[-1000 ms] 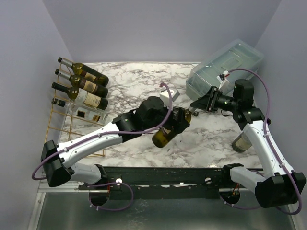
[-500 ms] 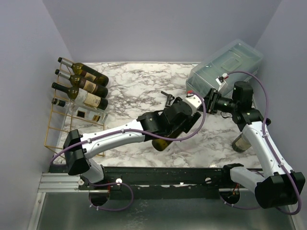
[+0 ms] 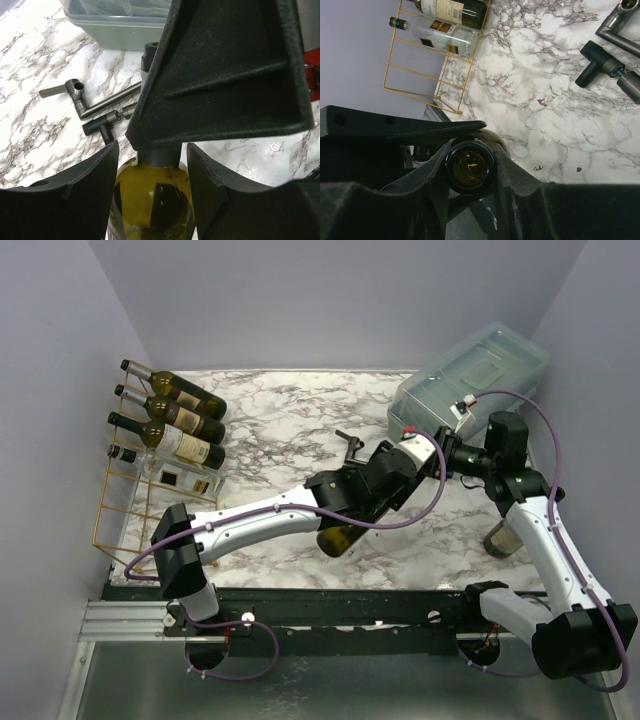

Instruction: Put the wine bottle on the wine rack

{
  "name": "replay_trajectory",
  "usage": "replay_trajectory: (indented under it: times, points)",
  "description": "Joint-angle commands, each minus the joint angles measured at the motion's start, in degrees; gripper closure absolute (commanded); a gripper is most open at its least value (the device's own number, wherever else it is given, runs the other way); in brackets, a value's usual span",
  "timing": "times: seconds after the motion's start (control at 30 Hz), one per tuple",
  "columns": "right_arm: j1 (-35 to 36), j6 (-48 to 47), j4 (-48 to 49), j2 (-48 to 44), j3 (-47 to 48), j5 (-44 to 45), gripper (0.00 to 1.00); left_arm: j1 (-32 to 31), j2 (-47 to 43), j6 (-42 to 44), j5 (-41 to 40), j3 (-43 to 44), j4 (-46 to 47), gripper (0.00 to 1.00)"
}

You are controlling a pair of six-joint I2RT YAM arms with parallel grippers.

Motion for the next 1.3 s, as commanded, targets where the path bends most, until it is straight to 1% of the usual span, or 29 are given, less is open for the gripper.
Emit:
replay_trajectory:
  times: [0.0,0.07,0.1,0.13,0.17,0.23,0.27,0.3,0.43,0.5,0.73,0.8,0.93,1.0,1.07,1.17,1.27]
  points:
    - [0.4,5.2,2.9,-2.7,0.5,-5.1,0.99,-0.3,1.9,-1.7,-1.8,0.5,-1.7,0.42]
    - [0.5,5.6,2.9,-2.9,0.5,-5.0,0.99,-0.3,1.9,-2.2,-3.1,0.1,-1.6,0.45]
    - [0.4,5.8,3.0,-2.9,0.5,-5.0,0.99,-0.4,1.8,-2.4,-3.4,0.1,-1.4,0.48]
    - [0.5,6.0,3.1,-3.0,0.5,-5.0,0.99,-0.3,1.8,-2.3,-3.4,0.1,-1.0,0.54]
    - [0.4,6.2,3.1,-3.0,0.5,-5.0,0.99,-0.3,1.9,-2.0,-3.2,0.1,-0.6,0.61]
    - [0.5,6.5,2.9,-3.1,0.6,-4.8,0.99,-0.3,1.9,-1.6,-3.2,-0.1,0.1,0.85]
    - [0.5,6.7,2.8,-3.1,0.7,-4.7,0.99,-0.3,1.7,-1.5,-3.8,-0.4,0.4,0.96]
    - [0.5,6.9,3.0,-3.1,0.7,-4.6,0.94,-0.3,1.5,-1.3,-4.3,-0.8,0.7,1.0]
    - [0.5,7.4,2.4,-3.8,0.9,-2.5,0.72,-0.2,-0.5,-0.1,-4.8,-3.0,2.7,1.0]
    - [0.5,7.6,1.8,-3.7,1.0,-1.4,0.64,-0.1,-1.6,0.0,-5.3,-4.0,3.4,1.0]
    - [0.5,8.9,1.6,-3.1,0.9,0.3,0.43,0.2,-4.7,-0.6,-6.2,-9.3,7.1,1.0]
    - [0.5,9.0,1.2,-3.3,1.3,1.1,0.39,0.4,-5.4,-0.7,-6.3,-10.8,8.0,1.0]
    - [0.5,8.4,-0.7,-3.7,2.6,4.3,0.36,0.5,-6.7,-1.2,-7.2,-13.1,9.6,1.0]
    - [0.5,8.2,-2.2,-4.4,3.4,7.4,0.36,0.6,-7.9,-1.4,-7.8,-13.8,10.2,1.0]
    - [0.5,8.6,-3.5,-5.4,4.1,12.3,0.36,0.8,-9.3,-1.6,-8.5,-14.4,10.5,1.0]
    - [0.5,9.6,-6.0,-7.1,5.3,21.9,0.35,1.4,-12.1,-2.1,-8.9,-15.1,10.5,1.0]
    - [0.4,10.0,-9.3,-7.6,6.7,30.4,0.36,3.1,-15.6,-3.9,-8.4,-15.7,9.8,1.0]
